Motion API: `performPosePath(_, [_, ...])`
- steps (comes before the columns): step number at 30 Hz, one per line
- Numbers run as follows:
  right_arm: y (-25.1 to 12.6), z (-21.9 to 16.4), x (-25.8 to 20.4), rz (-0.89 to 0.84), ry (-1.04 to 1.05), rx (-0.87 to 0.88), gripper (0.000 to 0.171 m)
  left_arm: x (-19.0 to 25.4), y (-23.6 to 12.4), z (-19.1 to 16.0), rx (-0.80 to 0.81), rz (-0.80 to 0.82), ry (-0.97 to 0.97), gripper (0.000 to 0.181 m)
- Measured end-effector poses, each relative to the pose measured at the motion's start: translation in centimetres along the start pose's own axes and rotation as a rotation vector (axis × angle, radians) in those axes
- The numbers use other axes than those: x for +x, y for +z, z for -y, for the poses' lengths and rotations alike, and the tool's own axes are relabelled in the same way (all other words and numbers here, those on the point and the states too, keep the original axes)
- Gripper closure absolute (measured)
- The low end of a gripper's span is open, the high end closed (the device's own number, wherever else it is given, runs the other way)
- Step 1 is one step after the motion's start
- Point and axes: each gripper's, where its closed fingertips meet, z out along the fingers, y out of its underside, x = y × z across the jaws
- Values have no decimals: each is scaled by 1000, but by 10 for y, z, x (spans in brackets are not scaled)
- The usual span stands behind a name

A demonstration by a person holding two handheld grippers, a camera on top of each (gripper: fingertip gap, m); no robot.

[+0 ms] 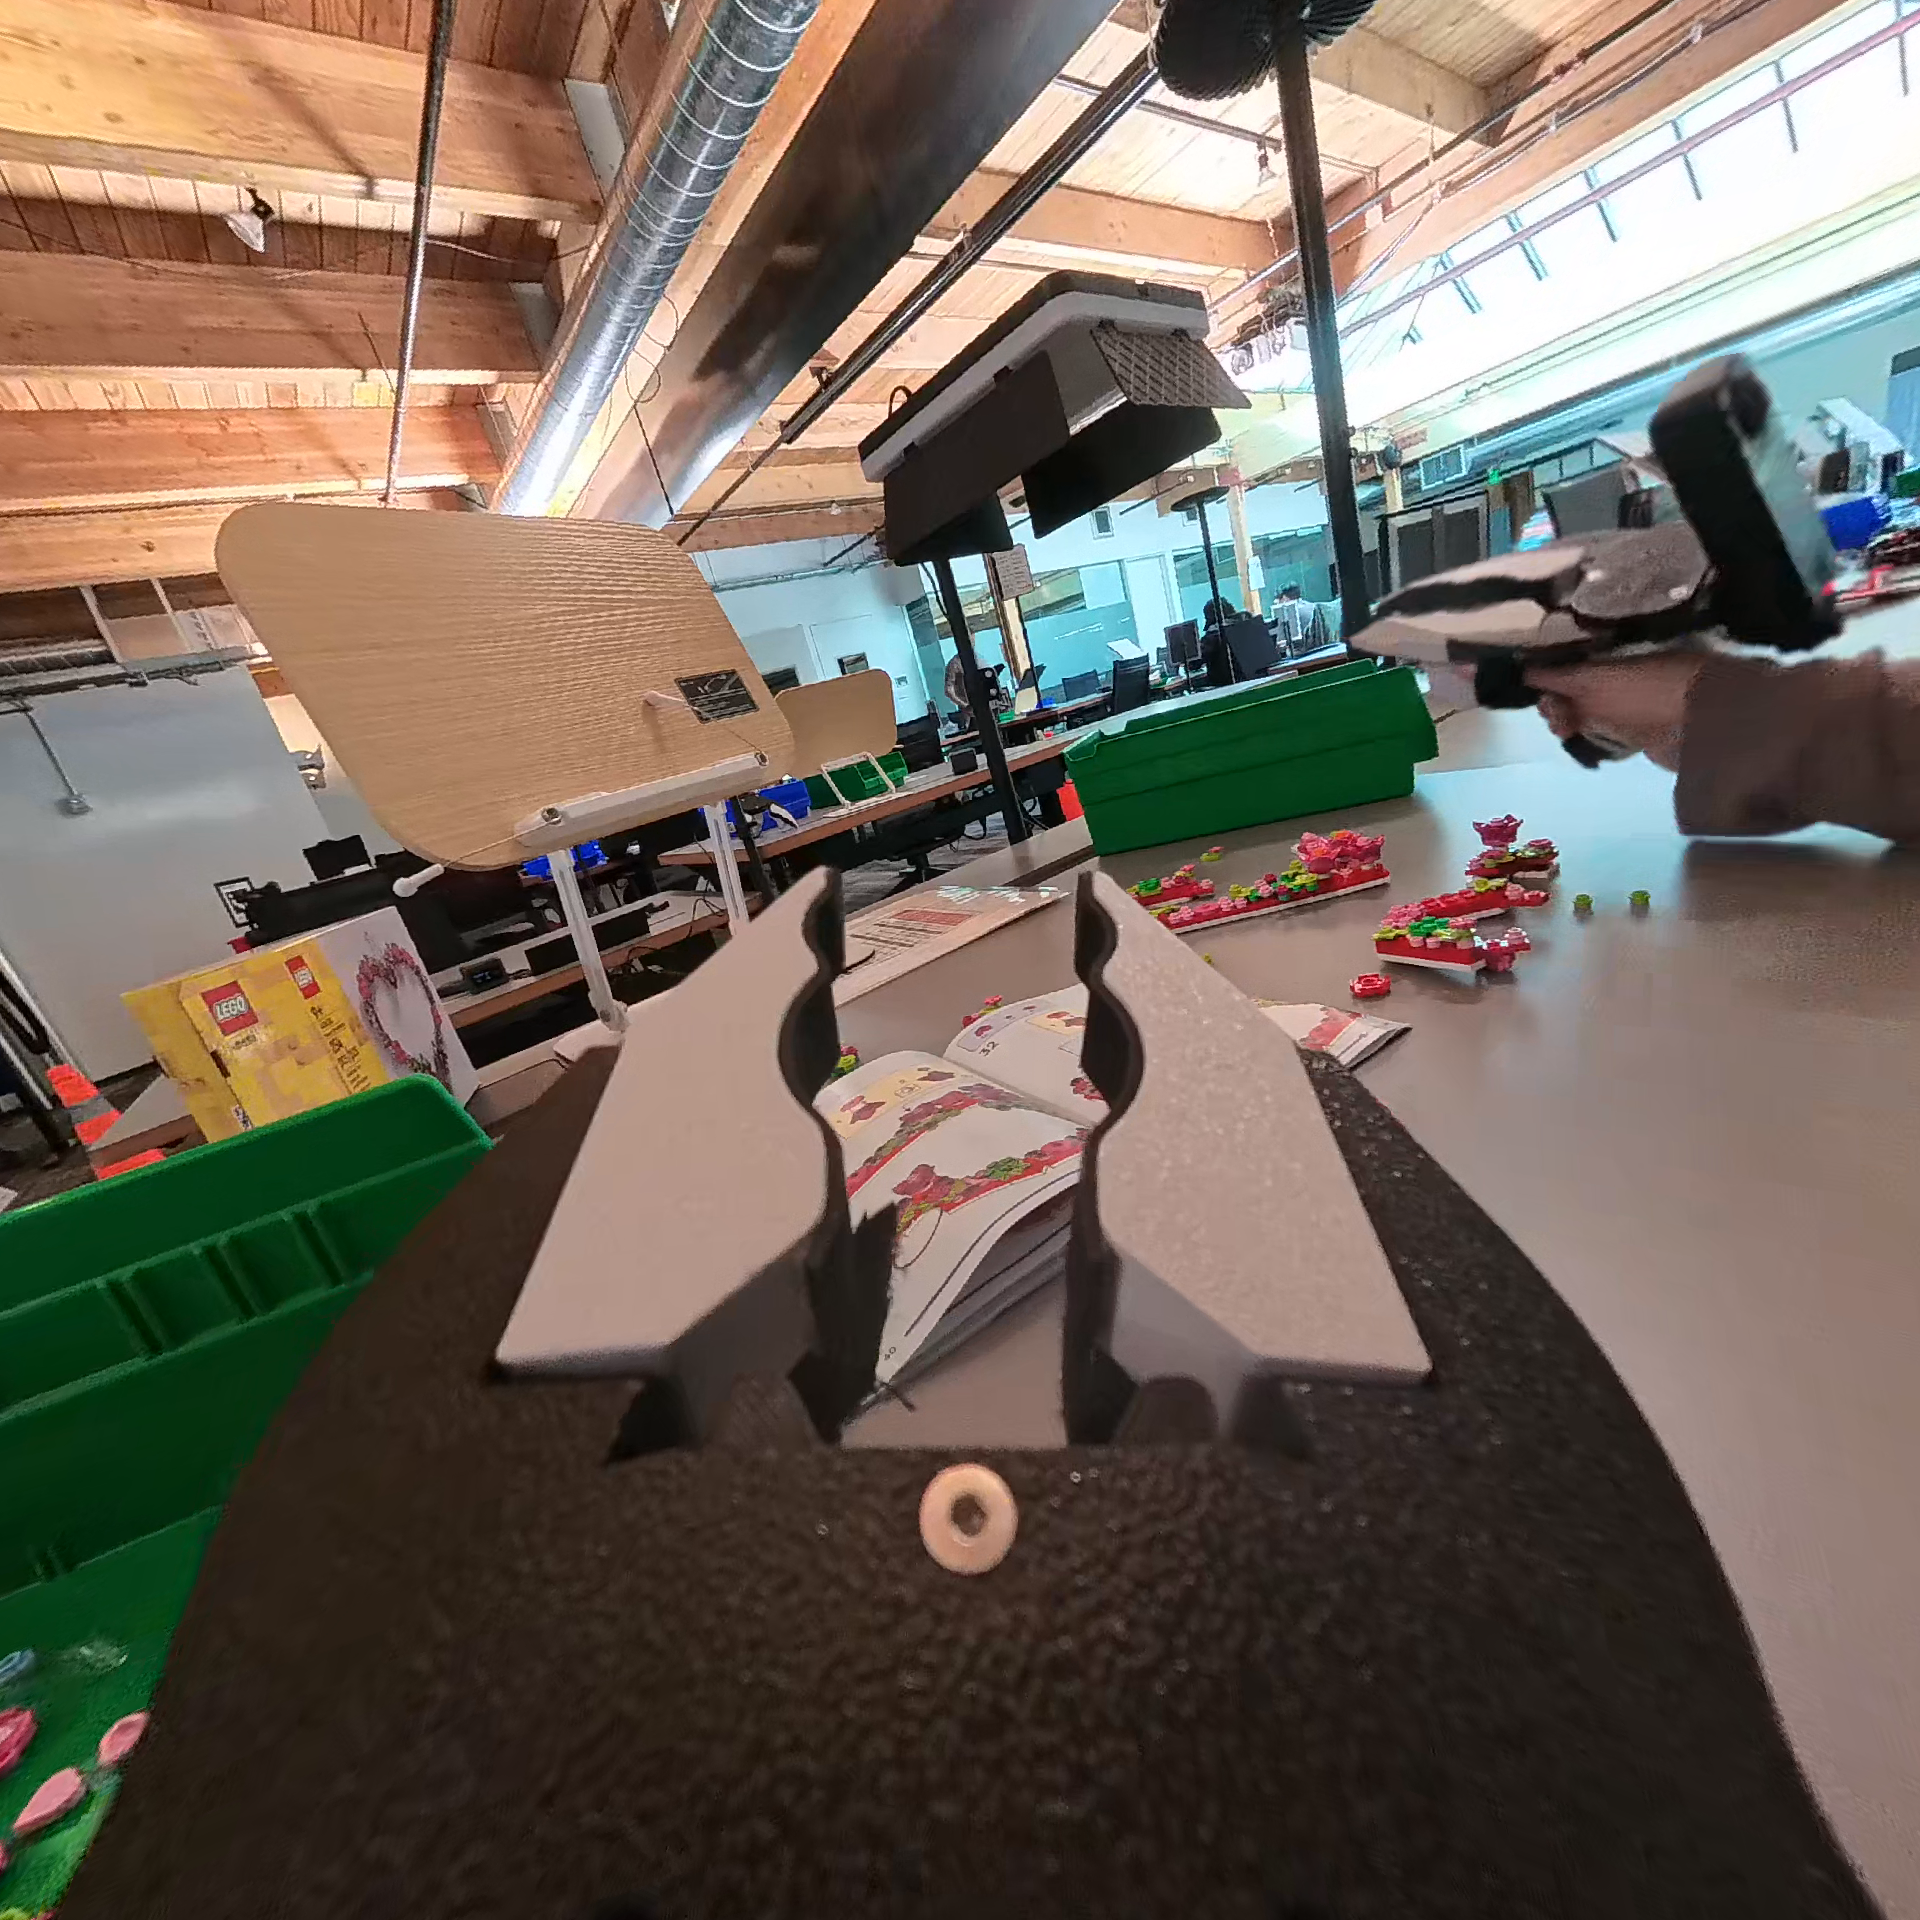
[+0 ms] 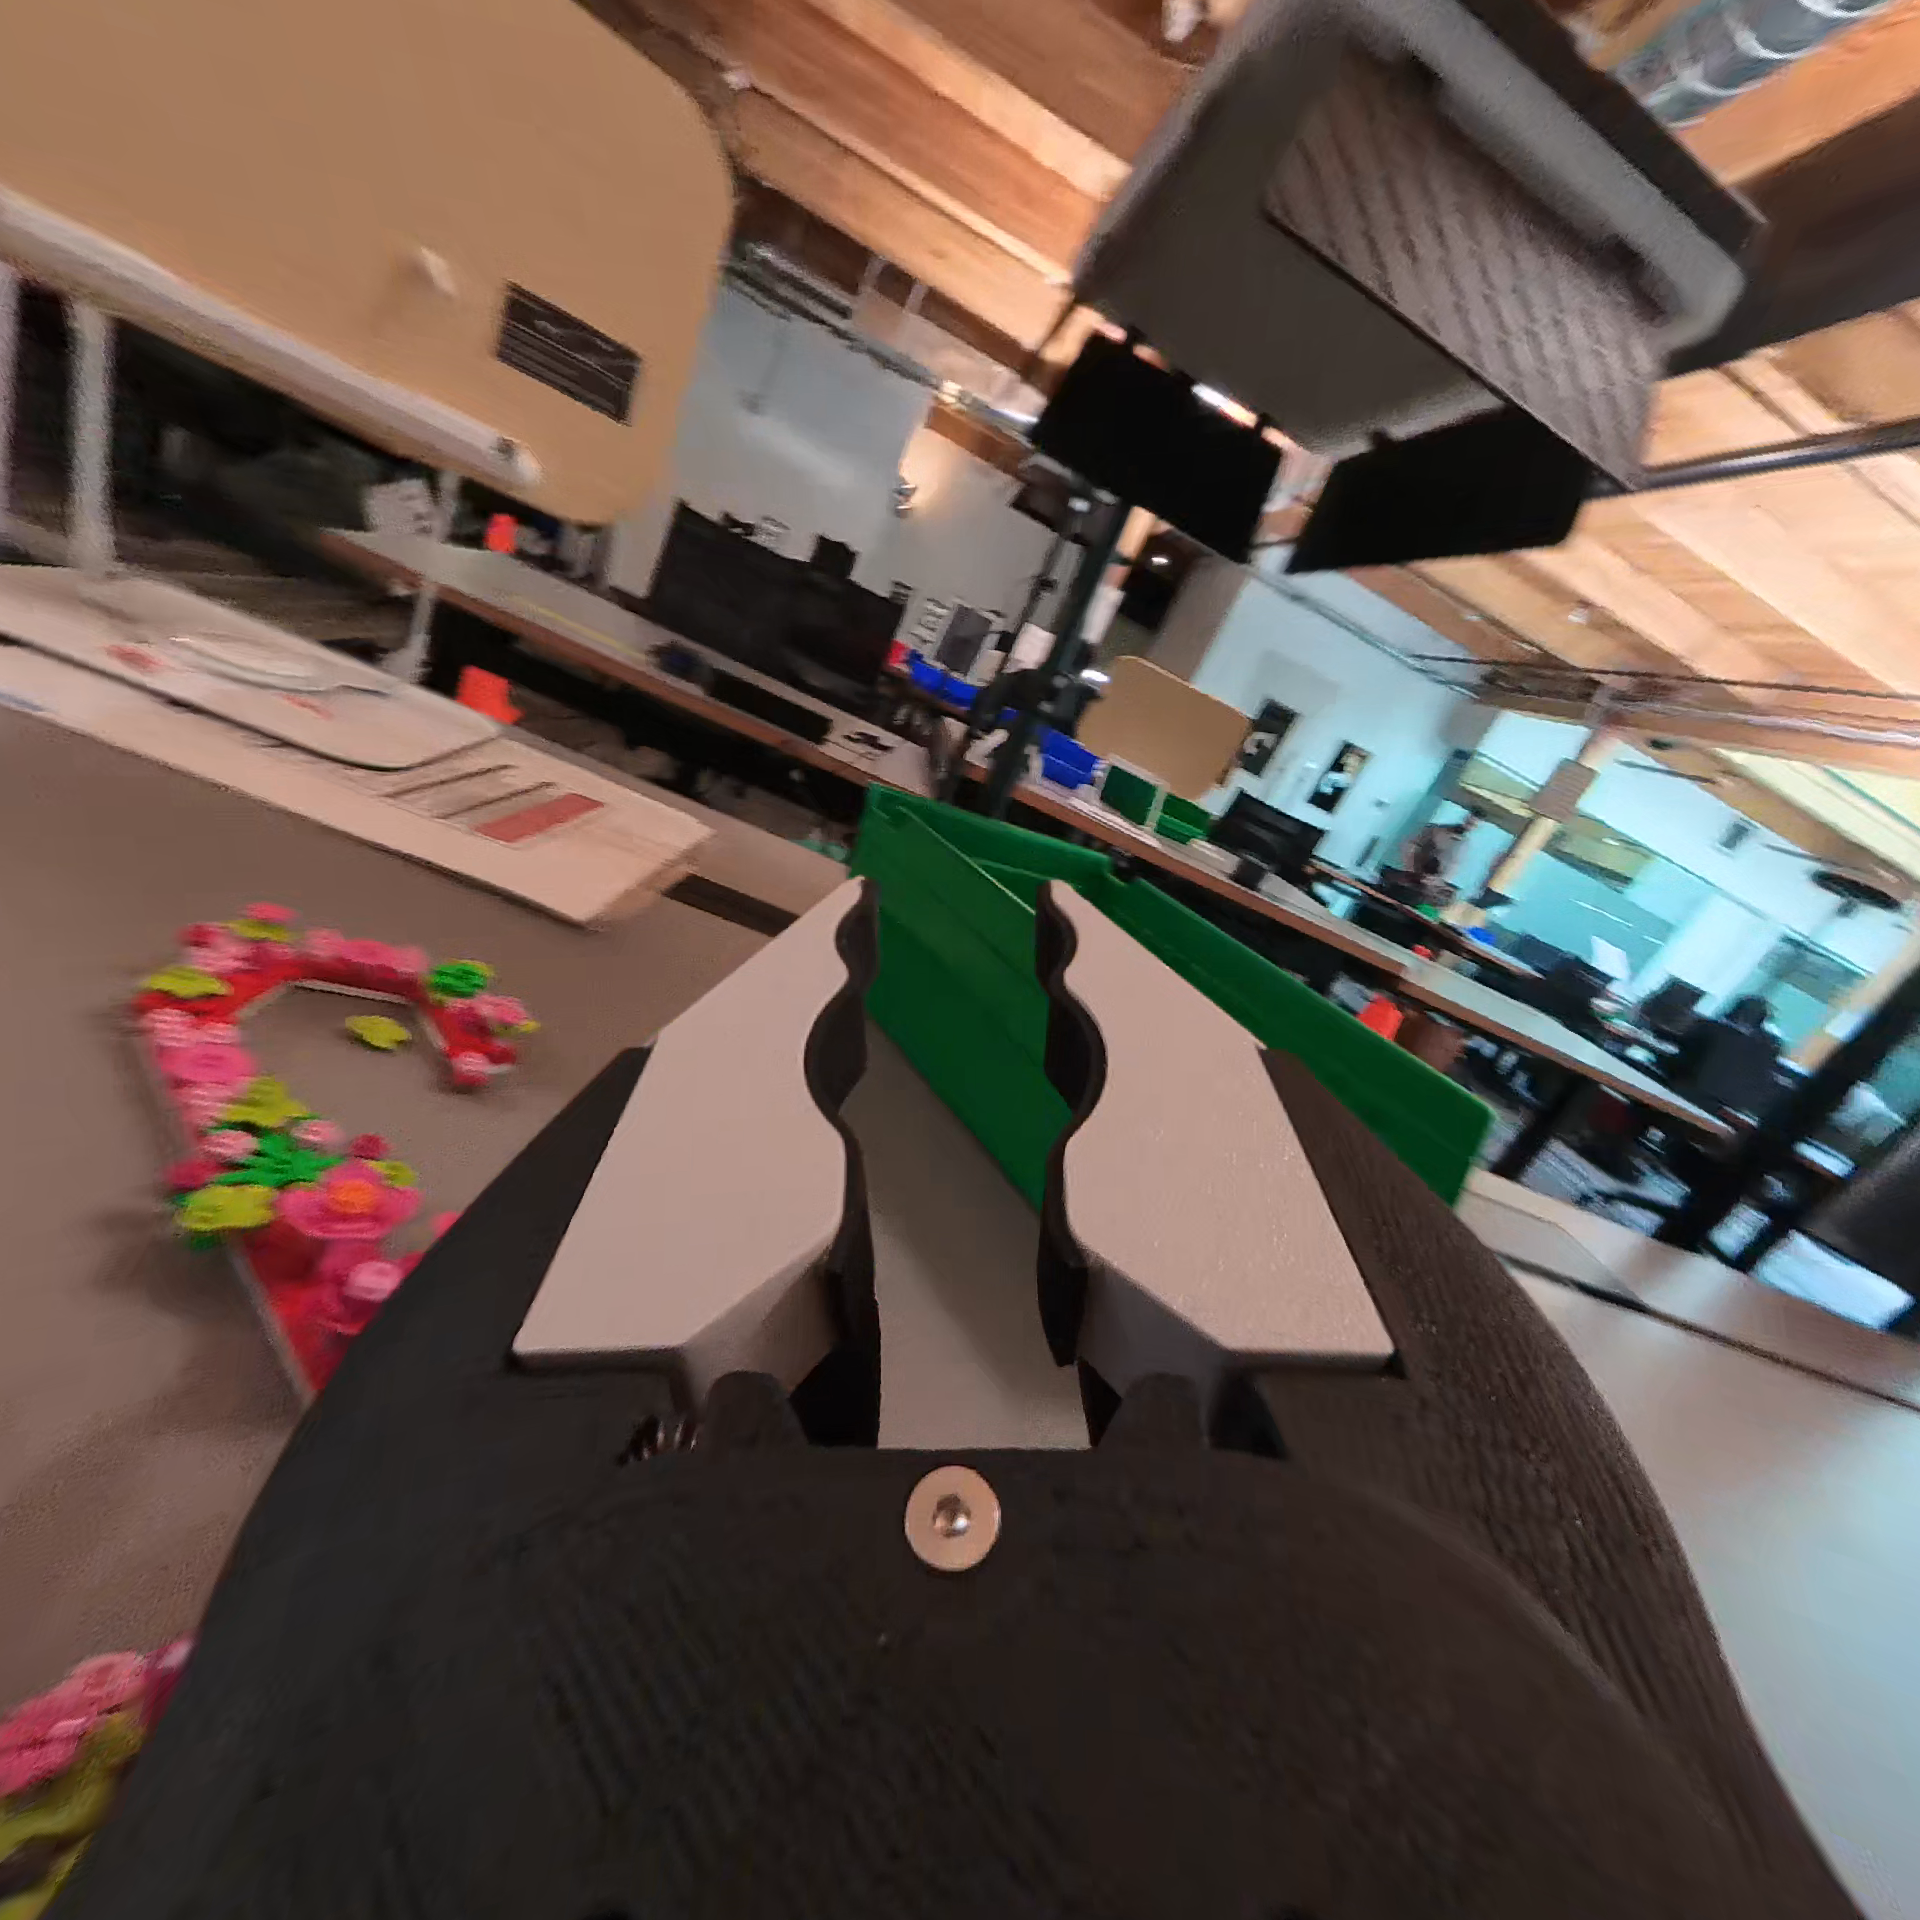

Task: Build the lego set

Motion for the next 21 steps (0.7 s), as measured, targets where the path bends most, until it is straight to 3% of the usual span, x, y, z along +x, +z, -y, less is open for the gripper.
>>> performPosePath(7, [-11,-20,33,-175,-13,53,150,0,0,-2,-9,-4,-18,142])
performPosePath(21, [-13,-36,45,-220,58,10,154,6,1,-5,-19,-29,-6,146])
